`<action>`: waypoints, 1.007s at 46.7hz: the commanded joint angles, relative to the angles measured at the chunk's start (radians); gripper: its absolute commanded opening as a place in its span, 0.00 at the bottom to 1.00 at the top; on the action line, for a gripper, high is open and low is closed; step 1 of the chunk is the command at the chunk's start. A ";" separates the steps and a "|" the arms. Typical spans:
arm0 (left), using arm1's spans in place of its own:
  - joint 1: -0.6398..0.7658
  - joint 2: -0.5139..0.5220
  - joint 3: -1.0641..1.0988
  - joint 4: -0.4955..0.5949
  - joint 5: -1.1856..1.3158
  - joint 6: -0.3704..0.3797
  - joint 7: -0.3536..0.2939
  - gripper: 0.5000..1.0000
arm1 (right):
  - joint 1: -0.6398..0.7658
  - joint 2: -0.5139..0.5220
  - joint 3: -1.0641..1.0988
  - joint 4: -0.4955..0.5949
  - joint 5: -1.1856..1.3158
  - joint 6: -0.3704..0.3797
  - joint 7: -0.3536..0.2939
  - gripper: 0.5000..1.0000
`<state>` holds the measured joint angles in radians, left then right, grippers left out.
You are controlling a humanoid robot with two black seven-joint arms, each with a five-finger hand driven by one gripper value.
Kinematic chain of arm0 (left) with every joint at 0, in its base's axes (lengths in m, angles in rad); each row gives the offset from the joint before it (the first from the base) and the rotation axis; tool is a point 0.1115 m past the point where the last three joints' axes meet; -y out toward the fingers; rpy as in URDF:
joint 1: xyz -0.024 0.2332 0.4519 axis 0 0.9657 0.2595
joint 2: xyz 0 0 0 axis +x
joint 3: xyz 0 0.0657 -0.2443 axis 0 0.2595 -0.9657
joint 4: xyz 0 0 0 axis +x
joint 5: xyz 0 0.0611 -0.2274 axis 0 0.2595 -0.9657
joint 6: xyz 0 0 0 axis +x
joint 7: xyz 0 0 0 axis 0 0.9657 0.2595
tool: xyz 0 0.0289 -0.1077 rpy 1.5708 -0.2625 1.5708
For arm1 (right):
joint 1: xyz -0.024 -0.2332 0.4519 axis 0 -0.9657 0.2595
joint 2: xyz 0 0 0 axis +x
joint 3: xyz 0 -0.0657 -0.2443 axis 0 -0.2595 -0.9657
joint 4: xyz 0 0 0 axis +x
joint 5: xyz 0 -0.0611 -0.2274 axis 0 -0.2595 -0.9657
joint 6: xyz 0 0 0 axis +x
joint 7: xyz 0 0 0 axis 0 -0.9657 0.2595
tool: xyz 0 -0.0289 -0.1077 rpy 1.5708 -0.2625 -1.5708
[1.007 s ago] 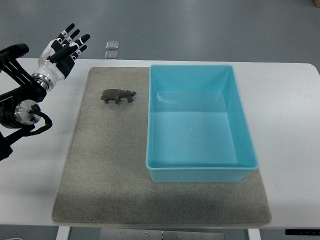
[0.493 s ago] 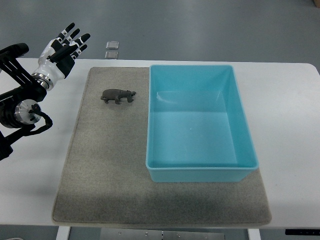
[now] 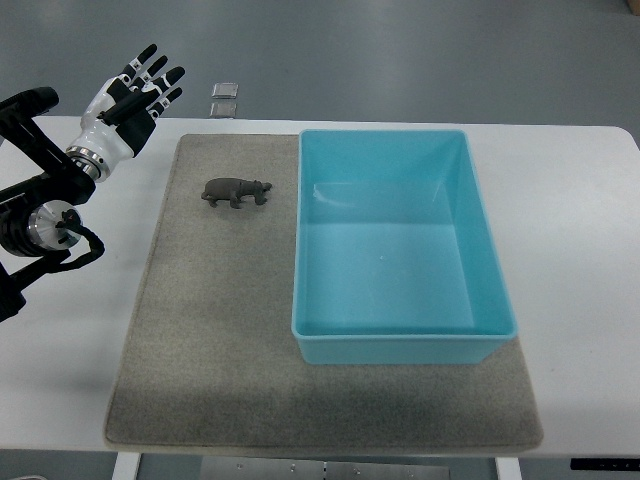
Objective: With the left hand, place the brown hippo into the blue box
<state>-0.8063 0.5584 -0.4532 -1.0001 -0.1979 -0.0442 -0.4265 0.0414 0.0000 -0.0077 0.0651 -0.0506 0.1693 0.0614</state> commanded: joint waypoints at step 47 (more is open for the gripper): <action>-0.002 -0.002 0.005 0.072 0.127 -0.167 0.005 0.99 | 0.000 0.000 0.000 0.001 0.000 0.001 0.000 0.87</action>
<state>-0.8078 0.5569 -0.4492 -0.9282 -0.0727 -0.2048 -0.4223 0.0414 0.0000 -0.0077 0.0655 -0.0506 0.1698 0.0614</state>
